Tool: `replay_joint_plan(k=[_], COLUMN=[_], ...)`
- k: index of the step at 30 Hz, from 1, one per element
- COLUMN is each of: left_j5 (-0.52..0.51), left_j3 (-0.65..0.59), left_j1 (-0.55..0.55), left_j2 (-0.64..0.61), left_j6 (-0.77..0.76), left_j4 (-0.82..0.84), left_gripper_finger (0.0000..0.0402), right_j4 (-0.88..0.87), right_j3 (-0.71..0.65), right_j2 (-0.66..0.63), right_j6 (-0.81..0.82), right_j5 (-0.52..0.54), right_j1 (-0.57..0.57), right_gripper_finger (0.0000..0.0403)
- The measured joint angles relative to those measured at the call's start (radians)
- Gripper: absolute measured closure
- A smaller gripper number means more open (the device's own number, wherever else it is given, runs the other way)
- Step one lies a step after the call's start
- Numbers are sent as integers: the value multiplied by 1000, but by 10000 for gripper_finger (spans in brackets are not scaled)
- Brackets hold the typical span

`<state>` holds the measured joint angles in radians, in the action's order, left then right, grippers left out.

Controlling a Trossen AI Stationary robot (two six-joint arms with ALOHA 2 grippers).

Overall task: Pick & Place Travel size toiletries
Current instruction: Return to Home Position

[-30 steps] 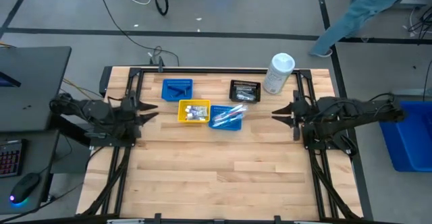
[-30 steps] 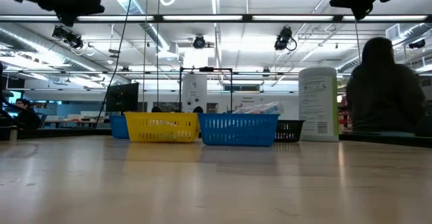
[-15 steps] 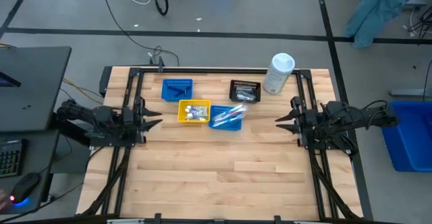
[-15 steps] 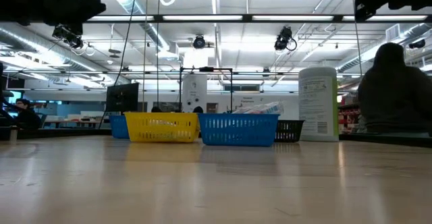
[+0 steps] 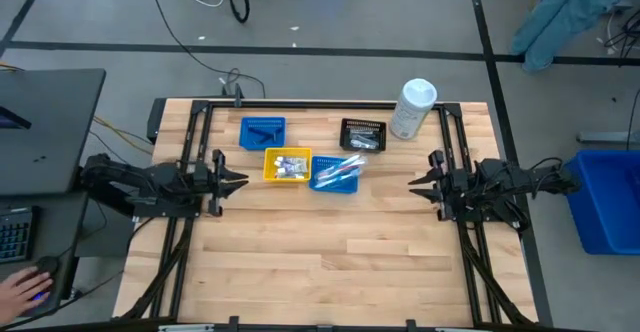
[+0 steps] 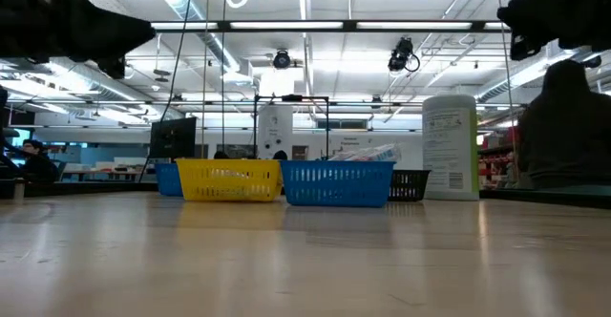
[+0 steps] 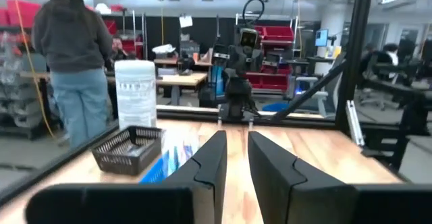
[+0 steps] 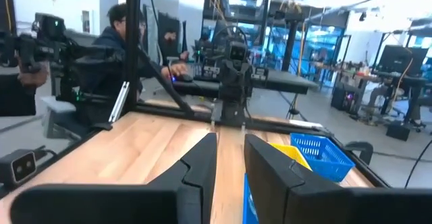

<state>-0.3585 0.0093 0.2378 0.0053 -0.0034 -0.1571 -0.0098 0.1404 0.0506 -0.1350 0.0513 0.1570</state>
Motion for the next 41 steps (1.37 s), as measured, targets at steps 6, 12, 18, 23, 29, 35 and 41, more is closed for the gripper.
replay_joint_plan(k=[6, 12, 18, 23, 29, 35, 41], left_j5=[-17, -14, -11, -12, -14, -14, -14], left_j3=[3, 0, 0, 0, -1, -1, -2], left_j1=[-5, -5, -5, -4, -4, -4, -4], left_j2=[0, 1, 1, 1, 1, 1, 1], left_j6=[-22, -26, -98, -137, -101, -55, -52], left_j4=[-3, 23, 78, 78, 79, 79, 80], left_gripper_finger=[340, 340, 338, 340, 338, 340, 338], right_j4=[113, 83, 46, 43, 43, 43, 43], right_j3=[-109, -131, -131, -131, -131, -131, -131], right_j2=[-37, -35, -34, -34, -34, -34, -34], right_j6=[24, 100, 92, 91, 90, 90, 90], right_j5=[0, 0, -1, 0, -1, -1, -1], right_j1=[0, -2, -2, -2, -2, -2, -2], right_gripper_finger=[318, 318, 318, 318, 318, 318, 318])
